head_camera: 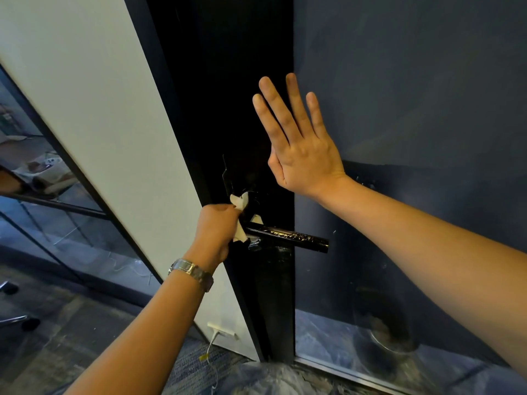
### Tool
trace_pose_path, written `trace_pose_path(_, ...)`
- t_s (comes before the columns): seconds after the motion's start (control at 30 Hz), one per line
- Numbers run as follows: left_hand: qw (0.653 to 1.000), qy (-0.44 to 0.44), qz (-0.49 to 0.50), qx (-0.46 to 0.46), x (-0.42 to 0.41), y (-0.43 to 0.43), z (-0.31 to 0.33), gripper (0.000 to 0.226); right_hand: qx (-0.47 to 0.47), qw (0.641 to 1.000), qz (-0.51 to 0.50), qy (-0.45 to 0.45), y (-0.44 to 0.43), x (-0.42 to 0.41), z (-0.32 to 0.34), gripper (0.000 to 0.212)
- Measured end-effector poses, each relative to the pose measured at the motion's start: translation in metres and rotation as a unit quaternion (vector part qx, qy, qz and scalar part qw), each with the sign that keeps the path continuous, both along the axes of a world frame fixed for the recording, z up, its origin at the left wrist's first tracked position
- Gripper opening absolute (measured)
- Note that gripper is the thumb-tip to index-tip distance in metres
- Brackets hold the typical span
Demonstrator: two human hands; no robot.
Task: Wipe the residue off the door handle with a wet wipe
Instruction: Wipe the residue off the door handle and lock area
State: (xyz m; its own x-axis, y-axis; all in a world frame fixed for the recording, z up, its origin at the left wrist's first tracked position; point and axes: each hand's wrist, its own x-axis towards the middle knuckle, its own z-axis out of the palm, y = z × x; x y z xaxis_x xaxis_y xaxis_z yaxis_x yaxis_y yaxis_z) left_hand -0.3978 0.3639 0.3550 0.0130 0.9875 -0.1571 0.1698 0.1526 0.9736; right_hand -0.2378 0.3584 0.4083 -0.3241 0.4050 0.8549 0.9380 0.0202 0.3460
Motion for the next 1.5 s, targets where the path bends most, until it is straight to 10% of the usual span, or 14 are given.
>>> trace_pose_path(0.17,0.963,-0.208,-0.034,-0.167,-0.004,-0.002,-0.003,0.020,-0.006,1.000,-0.002,0.000,0.000,0.001,0.001,0.061)
trace_pose_path(0.63,0.932,-0.272,-0.072,-0.227,-0.006,-0.001,0.007,0.026,-0.008,1.000,0.014,0.013,-0.003,0.000,0.002,0.060)
trace_pose_path(1.3,0.994,0.054,-0.006,0.098,-0.013,-0.010,-0.008,0.015,-0.201,0.977,0.061,0.027,-0.039,0.007,-0.020,0.067)
trace_pose_path(1.5,0.966,0.117,0.011,0.229,-0.016,-0.018,-0.010,0.013,-0.216,0.951,0.152,0.160,-0.055,-0.001,-0.030,0.031)
